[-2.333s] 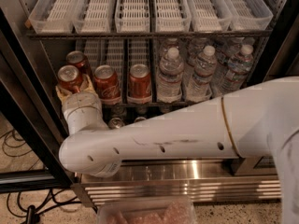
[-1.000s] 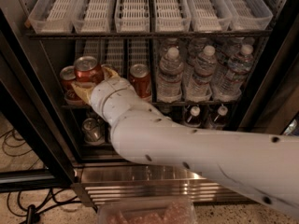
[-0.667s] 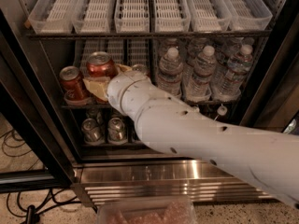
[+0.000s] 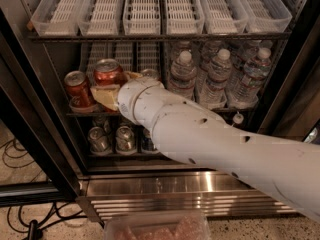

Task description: Pick coke can from middle shelf of fridge

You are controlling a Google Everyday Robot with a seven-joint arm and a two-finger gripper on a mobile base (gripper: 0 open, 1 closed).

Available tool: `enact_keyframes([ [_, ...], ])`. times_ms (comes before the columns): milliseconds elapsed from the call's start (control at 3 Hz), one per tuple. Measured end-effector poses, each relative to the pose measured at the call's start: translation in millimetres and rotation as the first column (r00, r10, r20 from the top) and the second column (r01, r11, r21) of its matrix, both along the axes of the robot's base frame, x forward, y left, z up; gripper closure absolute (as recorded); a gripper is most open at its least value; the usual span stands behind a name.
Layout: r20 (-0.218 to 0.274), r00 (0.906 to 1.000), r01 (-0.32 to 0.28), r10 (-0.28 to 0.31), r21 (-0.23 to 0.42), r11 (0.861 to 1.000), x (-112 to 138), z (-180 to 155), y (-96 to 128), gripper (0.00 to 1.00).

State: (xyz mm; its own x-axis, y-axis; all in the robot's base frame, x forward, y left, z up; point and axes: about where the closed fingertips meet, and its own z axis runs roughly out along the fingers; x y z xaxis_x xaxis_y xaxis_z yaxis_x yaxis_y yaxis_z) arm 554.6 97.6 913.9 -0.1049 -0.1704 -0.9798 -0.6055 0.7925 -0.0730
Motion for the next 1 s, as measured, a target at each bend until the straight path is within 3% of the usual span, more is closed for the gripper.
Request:
enact_keyframes([
  [333, -0.041, 0.9985, -0.034, 0.035, 0.016, 0.999, -7, -10, 4, 1.00],
  [667, -0.086, 0.9922, -0.090, 0.091, 0.017, 0.996, -30, -22, 11, 1.00],
  [1000, -0.131, 0.9791, -0.157, 0.155, 0.000, 0.988, -59, -32, 19, 1.00],
])
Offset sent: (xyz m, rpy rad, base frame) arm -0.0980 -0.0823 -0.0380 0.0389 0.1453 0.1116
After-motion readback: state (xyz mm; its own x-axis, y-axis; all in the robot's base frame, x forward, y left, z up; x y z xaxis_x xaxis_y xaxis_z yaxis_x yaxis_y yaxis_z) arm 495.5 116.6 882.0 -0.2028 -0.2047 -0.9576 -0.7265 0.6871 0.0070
